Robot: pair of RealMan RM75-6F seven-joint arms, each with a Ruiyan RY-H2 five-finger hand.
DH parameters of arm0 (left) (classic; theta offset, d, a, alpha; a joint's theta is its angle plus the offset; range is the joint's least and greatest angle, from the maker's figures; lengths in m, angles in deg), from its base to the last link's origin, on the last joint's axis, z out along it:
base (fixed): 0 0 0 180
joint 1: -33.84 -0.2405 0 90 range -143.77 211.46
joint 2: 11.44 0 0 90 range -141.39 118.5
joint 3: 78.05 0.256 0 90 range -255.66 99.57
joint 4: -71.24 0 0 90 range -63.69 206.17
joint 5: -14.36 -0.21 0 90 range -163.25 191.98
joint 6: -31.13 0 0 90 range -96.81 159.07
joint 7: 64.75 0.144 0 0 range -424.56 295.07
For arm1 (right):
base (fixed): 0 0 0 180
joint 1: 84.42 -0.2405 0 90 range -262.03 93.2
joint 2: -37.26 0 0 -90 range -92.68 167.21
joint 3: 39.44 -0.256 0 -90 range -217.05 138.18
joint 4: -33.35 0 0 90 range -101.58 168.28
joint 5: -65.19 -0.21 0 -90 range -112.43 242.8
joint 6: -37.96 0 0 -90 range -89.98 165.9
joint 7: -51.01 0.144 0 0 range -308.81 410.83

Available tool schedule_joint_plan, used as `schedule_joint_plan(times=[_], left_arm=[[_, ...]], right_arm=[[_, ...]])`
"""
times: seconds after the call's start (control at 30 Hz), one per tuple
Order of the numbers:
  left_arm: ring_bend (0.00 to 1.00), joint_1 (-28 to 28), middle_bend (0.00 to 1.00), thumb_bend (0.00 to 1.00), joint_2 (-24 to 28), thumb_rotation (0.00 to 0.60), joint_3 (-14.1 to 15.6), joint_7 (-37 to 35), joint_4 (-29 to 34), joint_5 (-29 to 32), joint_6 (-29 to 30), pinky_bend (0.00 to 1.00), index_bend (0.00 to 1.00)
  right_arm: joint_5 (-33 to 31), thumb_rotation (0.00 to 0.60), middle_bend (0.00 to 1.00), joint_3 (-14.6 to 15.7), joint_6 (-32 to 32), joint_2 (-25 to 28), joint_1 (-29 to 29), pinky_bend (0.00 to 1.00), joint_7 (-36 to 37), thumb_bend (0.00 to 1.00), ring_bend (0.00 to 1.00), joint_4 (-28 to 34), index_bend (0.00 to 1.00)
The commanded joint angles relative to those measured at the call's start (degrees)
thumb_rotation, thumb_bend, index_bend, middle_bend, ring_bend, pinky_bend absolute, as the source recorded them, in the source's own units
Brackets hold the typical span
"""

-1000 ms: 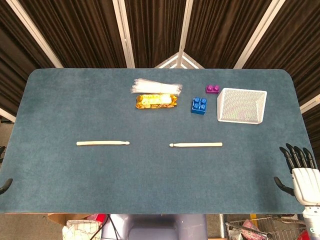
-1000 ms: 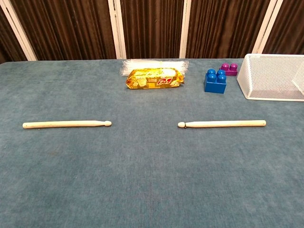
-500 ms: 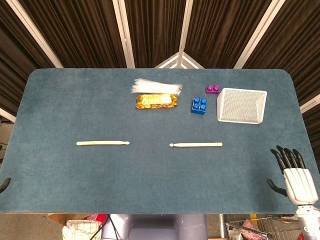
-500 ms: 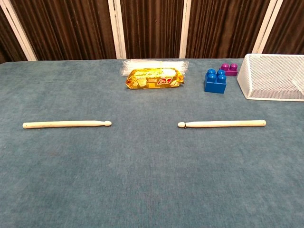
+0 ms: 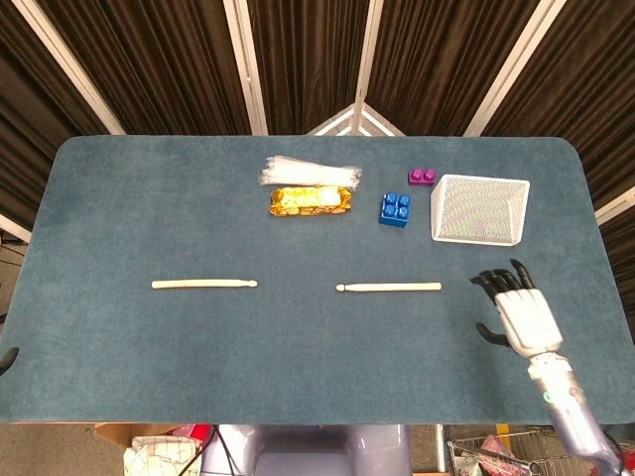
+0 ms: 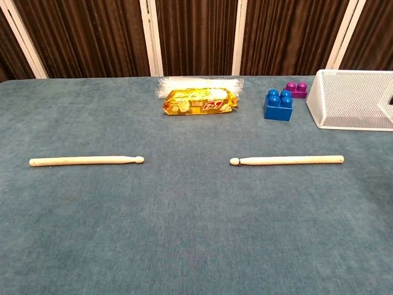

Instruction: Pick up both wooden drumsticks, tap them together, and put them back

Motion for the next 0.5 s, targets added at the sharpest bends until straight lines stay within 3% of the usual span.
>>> schedule_joint_plan(times=[0.03, 0.3, 0.5], left_arm=[[0.0, 0.1, 0.0, 0.31, 0.0, 0.6, -0.1, 0.0, -0.1, 0.2, -0.2, 0.0, 0.06], [0.0, 0.4, 0.0, 0.31, -0.2, 0.6, -0.1, -0.1, -0.7, 1.0, -1.3, 0.0, 0.06], [0.0, 0.6, 0.0, 0.31, -0.3, 0.6, -0.3, -0.8, -1.4, 2.2, -2.6, 0.0, 0.06]], right_arm=[[-5.8, 0.6, 0.3, -3.0, 5.1, -3.9, -4.9, 0.0, -7.4, 0.27, 0.22, 2.4, 0.31], [-19.7, 0.6, 0.37, -5.5, 8.7, -14.6, -12.0, 0.0, -23.4, 0.27, 0.24, 0.9, 0.33], [-25.6, 0.6, 0.38, -5.7, 8.8, -20.0, -15.3, 0.0, -29.7, 0.33, 0.25, -3.1, 0.35]])
